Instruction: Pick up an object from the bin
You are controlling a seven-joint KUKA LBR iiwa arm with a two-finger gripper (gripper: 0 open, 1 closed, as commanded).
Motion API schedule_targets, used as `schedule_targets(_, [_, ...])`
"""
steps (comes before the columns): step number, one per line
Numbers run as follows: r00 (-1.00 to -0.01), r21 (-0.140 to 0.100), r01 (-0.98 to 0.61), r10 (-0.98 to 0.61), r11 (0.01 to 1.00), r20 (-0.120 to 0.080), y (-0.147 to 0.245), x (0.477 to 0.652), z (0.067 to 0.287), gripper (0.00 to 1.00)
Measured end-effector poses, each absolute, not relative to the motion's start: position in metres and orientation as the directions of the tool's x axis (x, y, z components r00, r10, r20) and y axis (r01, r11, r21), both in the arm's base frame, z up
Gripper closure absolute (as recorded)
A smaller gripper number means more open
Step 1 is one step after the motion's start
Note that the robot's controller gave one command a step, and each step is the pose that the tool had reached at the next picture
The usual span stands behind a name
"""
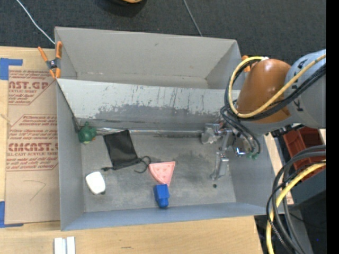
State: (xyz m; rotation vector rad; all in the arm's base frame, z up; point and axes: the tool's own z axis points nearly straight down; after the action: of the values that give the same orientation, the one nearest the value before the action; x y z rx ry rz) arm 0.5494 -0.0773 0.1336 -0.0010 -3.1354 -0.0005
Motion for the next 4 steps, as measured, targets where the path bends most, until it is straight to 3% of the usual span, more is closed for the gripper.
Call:
schedule_targets(1, [-1.0, -0.001, -0.001, -0.001, 1.0, -0.001, -0.077, 0.551, 0.138, 0.0])
schedule_targets(2, [-0.986, 0.001, 0.167, 0.167, 0.986, 0.004, 0.001, 0.568, 0.134, 0.0])
schedule_targets(3, [-1.0, 0.0, 0.011, 0.011, 1.0, 0.001, 0.018, 0.568, 0.086, 0.0])
schedule_targets(4, [-0.997, 0.005, -0.073, -0.073, 0.997, 0.005, 0.082, 0.539, 0.077, 0.0])
